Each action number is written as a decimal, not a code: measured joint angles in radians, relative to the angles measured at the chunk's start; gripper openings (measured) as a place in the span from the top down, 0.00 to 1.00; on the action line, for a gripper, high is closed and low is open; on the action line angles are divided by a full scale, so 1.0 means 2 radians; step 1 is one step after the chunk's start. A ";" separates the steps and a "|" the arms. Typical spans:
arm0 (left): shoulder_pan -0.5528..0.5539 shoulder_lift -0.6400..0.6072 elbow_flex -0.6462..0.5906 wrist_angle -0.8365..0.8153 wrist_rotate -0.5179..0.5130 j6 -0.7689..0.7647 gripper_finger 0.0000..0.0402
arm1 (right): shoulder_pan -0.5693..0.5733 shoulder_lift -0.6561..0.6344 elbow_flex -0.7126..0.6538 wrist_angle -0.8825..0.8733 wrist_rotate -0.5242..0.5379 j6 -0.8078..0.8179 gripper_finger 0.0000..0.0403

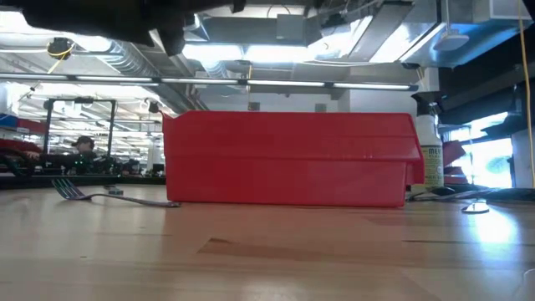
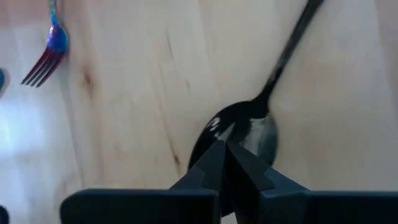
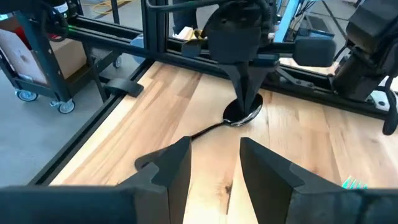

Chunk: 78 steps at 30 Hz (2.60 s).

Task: Sort silverware
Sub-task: Put the black spoon into the middle red bin

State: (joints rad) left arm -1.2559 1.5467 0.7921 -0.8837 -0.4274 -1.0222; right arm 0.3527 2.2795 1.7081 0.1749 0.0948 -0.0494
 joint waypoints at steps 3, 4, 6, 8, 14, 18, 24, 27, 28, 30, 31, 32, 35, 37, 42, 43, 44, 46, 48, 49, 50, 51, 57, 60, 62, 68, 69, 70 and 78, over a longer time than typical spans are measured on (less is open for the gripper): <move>-0.004 0.000 0.000 0.012 0.000 -0.002 1.00 | 0.000 0.000 0.000 0.008 0.001 0.000 0.70; -0.006 0.000 0.000 0.014 0.000 -0.003 1.00 | 0.000 0.000 0.000 0.013 0.001 0.000 0.70; -0.007 0.000 0.000 0.016 0.000 -0.009 1.00 | 0.000 0.000 0.000 0.028 0.001 0.002 0.70; -0.009 0.002 0.000 0.016 0.001 -0.015 1.00 | 0.000 0.000 0.000 0.037 0.001 0.013 0.70; -0.014 0.021 -0.009 0.021 0.002 -0.025 1.00 | 0.000 0.000 0.001 0.029 0.004 0.032 0.70; -0.015 0.024 -0.029 0.049 -0.001 -0.059 1.00 | 0.000 0.000 0.001 0.027 0.004 0.036 0.70; -0.014 0.023 -0.031 0.055 -0.002 -0.065 1.00 | 0.000 0.000 0.001 0.024 0.004 0.041 0.70; -0.014 0.023 -0.032 0.059 -0.003 -0.067 1.00 | 0.000 0.000 0.001 0.023 0.000 0.056 0.70; -0.014 0.023 -0.032 0.061 -0.004 -0.067 1.00 | 0.000 0.000 0.001 0.025 -0.007 0.060 0.70; -0.014 0.024 -0.032 0.068 -0.005 -0.069 1.00 | 0.000 0.000 0.001 0.026 -0.018 0.060 0.70; -0.014 0.024 -0.032 0.072 -0.007 -0.073 1.00 | 0.000 0.000 0.001 0.026 -0.023 0.060 0.70; -0.014 0.024 -0.032 0.074 -0.007 -0.077 1.00 | 0.000 0.000 0.001 0.026 -0.028 0.059 0.70; -0.014 0.024 -0.032 0.084 -0.008 -0.089 1.00 | 0.008 0.000 0.001 0.020 -0.041 0.024 0.70; -0.014 0.024 -0.032 0.090 -0.008 -0.105 1.00 | 0.020 -0.001 0.001 0.000 -0.039 -0.025 0.69; -0.012 0.024 -0.032 0.110 -0.008 -0.159 1.00 | 0.042 -0.001 0.000 -0.016 -0.004 -0.095 0.61; -0.012 0.024 -0.032 0.117 -0.008 -0.166 1.00 | 0.041 -0.001 0.000 -0.011 0.005 -0.105 0.59; -0.012 0.024 -0.032 0.124 -0.008 -0.174 1.00 | 0.040 -0.001 0.000 -0.007 0.012 -0.111 0.56; -0.012 0.024 -0.032 0.135 -0.010 -0.189 1.00 | 0.038 -0.001 0.000 0.002 0.015 -0.111 0.49; -0.012 0.024 -0.032 0.148 -0.010 -0.194 1.00 | 0.038 -0.001 0.000 0.005 0.030 -0.119 0.42; -0.012 0.024 -0.032 0.153 -0.010 -0.195 1.00 | 0.039 -0.001 0.000 0.004 0.043 -0.124 0.39; -0.012 0.024 -0.032 0.156 -0.010 -0.196 1.00 | 0.039 -0.001 0.000 0.001 0.060 -0.127 0.37; -0.012 0.025 -0.032 0.158 -0.011 -0.197 1.00 | 0.040 -0.001 0.000 -0.001 0.075 -0.134 0.34; -0.009 0.025 -0.032 0.165 -0.011 -0.232 1.00 | 0.039 -0.001 0.001 -0.025 0.117 -0.199 0.27; -0.002 0.025 -0.032 0.168 -0.013 -0.248 1.00 | 0.035 -0.001 0.001 -0.059 0.124 -0.202 0.27; 0.003 0.025 -0.032 0.179 -0.015 -0.244 1.00 | 0.036 -0.001 0.001 -0.074 0.123 -0.200 0.26; 0.029 0.025 -0.033 0.204 -0.018 -0.217 1.00 | 0.040 -0.001 0.000 -0.077 0.123 -0.242 0.26; 0.034 0.026 -0.033 0.207 -0.018 -0.207 1.00 | 0.040 -0.001 -0.002 -0.077 0.123 -0.264 0.26; 0.038 0.026 -0.033 0.208 -0.018 -0.201 1.00 | 0.040 -0.001 -0.006 -0.077 0.122 -0.284 0.26; 0.067 0.026 -0.033 0.205 -0.022 -0.152 1.00 | 0.043 -0.001 -0.043 -0.071 0.114 -0.386 0.26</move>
State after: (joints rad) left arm -1.1218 1.5982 0.7269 -0.4732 -0.4709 -1.3258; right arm 0.4378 2.2772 1.6223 0.0333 0.3234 -0.8213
